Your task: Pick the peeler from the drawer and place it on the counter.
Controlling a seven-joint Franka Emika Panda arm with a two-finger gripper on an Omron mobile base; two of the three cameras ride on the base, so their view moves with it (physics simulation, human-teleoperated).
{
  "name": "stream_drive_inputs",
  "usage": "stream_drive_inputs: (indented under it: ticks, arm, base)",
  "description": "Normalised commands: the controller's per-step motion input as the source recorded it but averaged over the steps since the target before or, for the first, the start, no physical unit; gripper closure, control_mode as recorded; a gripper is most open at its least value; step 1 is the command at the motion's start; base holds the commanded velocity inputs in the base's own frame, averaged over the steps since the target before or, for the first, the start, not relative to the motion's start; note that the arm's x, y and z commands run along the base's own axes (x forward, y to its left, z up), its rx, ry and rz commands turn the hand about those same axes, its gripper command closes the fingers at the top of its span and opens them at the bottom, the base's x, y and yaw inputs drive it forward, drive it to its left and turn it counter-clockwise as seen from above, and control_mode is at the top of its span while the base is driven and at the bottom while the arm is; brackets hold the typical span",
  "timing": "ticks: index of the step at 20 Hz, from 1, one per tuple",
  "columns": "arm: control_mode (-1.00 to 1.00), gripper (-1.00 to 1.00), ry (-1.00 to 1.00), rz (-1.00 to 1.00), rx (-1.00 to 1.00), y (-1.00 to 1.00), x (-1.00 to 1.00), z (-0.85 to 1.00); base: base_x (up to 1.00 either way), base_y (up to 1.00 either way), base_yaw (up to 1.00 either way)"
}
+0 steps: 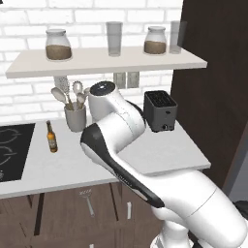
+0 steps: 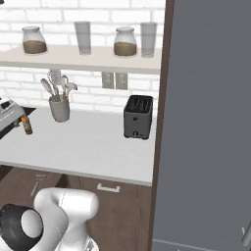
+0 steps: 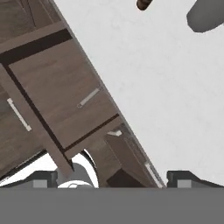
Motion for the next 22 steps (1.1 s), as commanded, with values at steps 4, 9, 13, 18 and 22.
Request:
stream_drive_inputs:
  ticks: [4,9,13,18,22]
  arm:
    - [-1.00,-1.00,0.00,0.13,-0.01,0.36,-0.05,-0.01]
    - [-1.00,-1.00,0.00,0.11,-0.01,0.35,-0.03,0.00]
    - [-1.00,-1.00,0.04,0.14,-0.02,0.32,-0.31,-0.48]
    - [-1.00,-1.00,0.08,0.14,-0.06,0.14,-0.59,-0.92]
    - [-1.00,-1.00,0.13,0.11,-0.08,0.16,-0.18,-1.00]
  base:
    - [0.00,0.00,0.00]
    - [0.00,0.00,0.00]
    - [0.00,0.00,0.00]
    - [0.00,0.00,0.00]
    - [0.00,0.00,0.00]
